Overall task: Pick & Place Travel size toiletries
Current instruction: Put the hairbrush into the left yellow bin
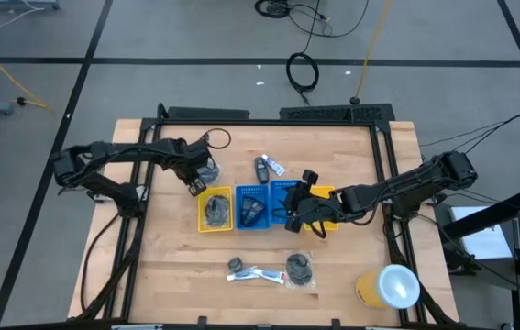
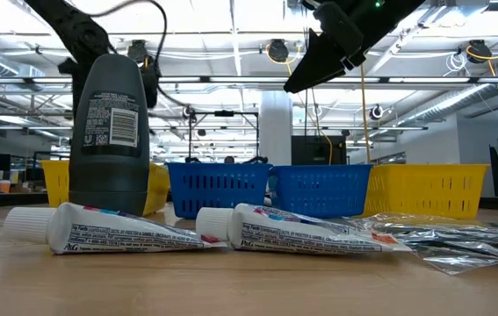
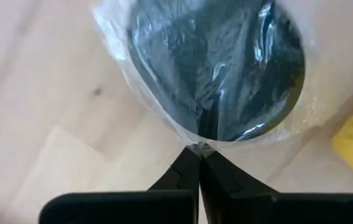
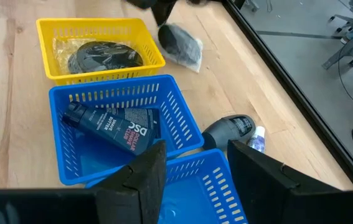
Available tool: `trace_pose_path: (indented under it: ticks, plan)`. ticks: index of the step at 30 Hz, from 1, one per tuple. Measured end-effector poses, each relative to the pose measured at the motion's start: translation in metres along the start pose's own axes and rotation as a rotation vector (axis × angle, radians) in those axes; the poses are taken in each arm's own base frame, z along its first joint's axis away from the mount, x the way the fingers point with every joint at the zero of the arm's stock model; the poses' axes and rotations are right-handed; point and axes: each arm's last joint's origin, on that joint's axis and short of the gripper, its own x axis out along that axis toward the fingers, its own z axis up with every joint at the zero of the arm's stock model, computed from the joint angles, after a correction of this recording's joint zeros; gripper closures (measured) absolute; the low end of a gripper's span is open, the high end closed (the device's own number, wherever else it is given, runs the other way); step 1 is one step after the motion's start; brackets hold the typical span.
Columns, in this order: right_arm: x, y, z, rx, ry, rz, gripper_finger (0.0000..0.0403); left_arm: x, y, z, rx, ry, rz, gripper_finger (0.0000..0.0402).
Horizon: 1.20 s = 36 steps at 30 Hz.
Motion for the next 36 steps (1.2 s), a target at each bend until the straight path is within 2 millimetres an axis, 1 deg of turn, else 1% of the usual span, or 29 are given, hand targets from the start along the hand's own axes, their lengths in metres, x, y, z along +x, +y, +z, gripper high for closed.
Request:
trace_pose_path:
  ticks: [6,10,16,22,30,36]
  plan:
    - [0.000,0.000,0.000,0.000,0.000,0.000,0.0236,-0.042,0.003,-0.002,-0.009,-0.141,0.000,0.0402]
    - [0.000,0.000,0.000,0.000,0.000,0.000,0.0236,-0.066,0.004,-0.005,-0.018,-0.221,-0.004,0.0402]
    - [0.000,0.000,0.000,-0.001,0.000,0.000,0.0236,-0.092,0.001,-0.011,-0.027,-0.313,-0.032,0.0402]
    - [0.000,0.000,0.000,-0.005,0.000,0.000,0.0236,-0.103,-0.014,-0.021,-0.009,-0.349,-0.108,0.0402]
    - [0.000,0.000,0.000,-0.004,0.000,0.000,0.0236,-0.107,-0.045,-0.034,0.015,-0.339,-0.164,0.0402]
    - [0.000,0.000,0.000,-0.005,0.000,0.000,0.0236,-0.110,-0.071,-0.047,0.031,-0.330,-0.204,0.0402]
